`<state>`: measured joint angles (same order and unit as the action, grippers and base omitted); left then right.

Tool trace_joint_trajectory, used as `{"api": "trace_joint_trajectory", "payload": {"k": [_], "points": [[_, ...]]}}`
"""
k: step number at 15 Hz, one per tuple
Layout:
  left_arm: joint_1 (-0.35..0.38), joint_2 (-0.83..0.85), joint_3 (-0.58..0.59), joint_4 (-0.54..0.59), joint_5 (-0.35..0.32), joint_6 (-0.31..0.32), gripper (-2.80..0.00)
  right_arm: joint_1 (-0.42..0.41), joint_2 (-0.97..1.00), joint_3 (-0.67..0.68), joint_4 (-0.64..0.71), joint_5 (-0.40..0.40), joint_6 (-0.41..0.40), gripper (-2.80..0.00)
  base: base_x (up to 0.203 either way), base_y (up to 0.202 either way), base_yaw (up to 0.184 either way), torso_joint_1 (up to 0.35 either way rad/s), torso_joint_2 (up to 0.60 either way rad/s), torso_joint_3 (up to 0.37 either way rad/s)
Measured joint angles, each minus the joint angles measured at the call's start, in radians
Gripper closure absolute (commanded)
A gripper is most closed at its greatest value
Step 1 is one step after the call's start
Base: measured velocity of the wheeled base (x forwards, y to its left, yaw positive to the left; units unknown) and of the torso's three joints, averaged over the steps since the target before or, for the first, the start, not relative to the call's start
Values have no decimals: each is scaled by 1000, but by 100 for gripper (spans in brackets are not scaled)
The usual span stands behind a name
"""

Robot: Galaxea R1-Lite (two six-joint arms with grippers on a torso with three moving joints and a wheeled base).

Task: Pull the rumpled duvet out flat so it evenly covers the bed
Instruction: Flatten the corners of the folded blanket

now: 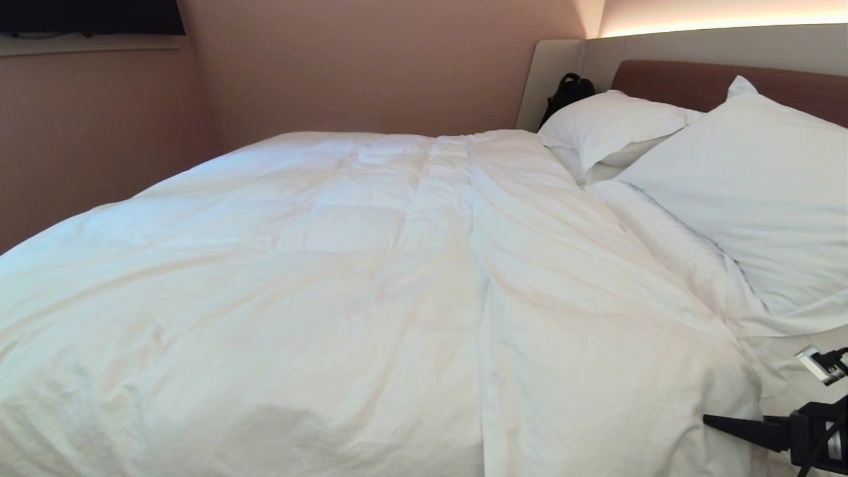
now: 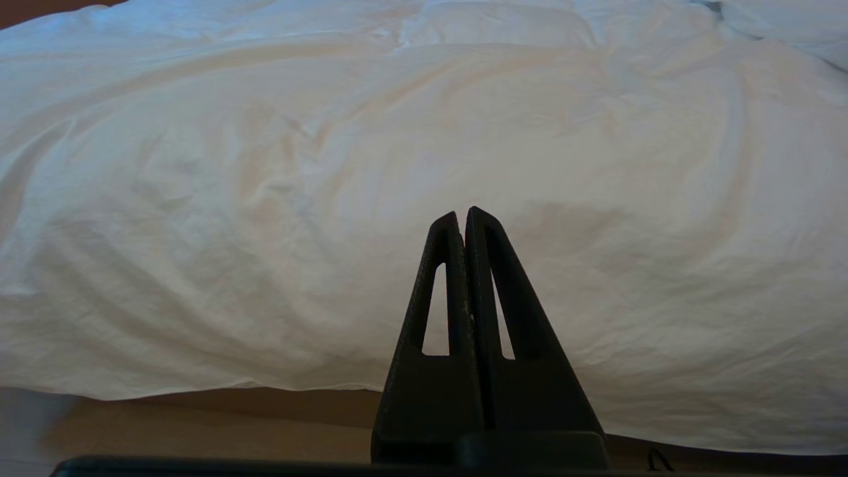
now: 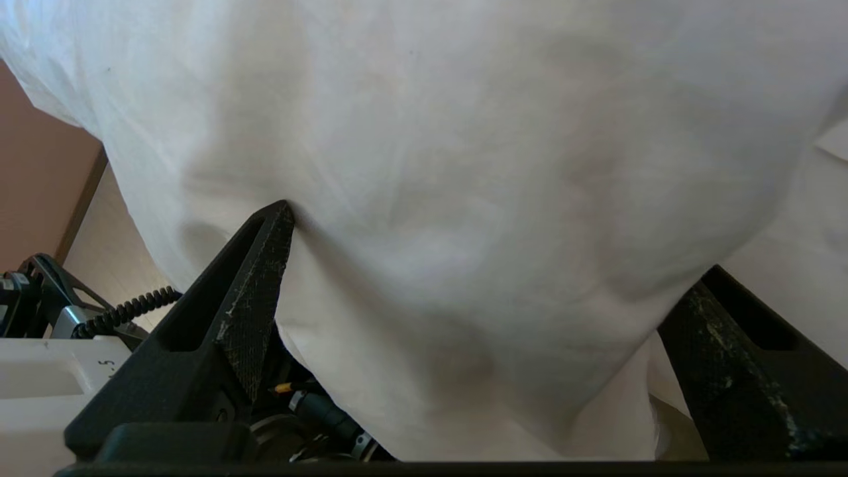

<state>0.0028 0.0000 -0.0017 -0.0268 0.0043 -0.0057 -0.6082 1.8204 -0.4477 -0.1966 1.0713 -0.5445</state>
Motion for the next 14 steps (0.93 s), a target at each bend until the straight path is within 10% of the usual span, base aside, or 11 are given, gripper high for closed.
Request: {"api": "trace_joint_trajectory", "payload": {"k": [3, 4, 14], "points": [[0, 0, 0, 0, 0, 0, 0, 13, 6, 1, 0, 1, 1, -280, 0, 0, 0, 0, 0, 0], [0, 0, 0, 0, 0, 0, 0, 13, 8, 0, 0, 1, 2, 0, 0, 0, 0, 0, 0, 0], [0, 0, 0, 0, 0, 0, 0, 12, 2, 14, 4, 0, 8, 0, 0, 0, 0, 0, 0, 0]]}}
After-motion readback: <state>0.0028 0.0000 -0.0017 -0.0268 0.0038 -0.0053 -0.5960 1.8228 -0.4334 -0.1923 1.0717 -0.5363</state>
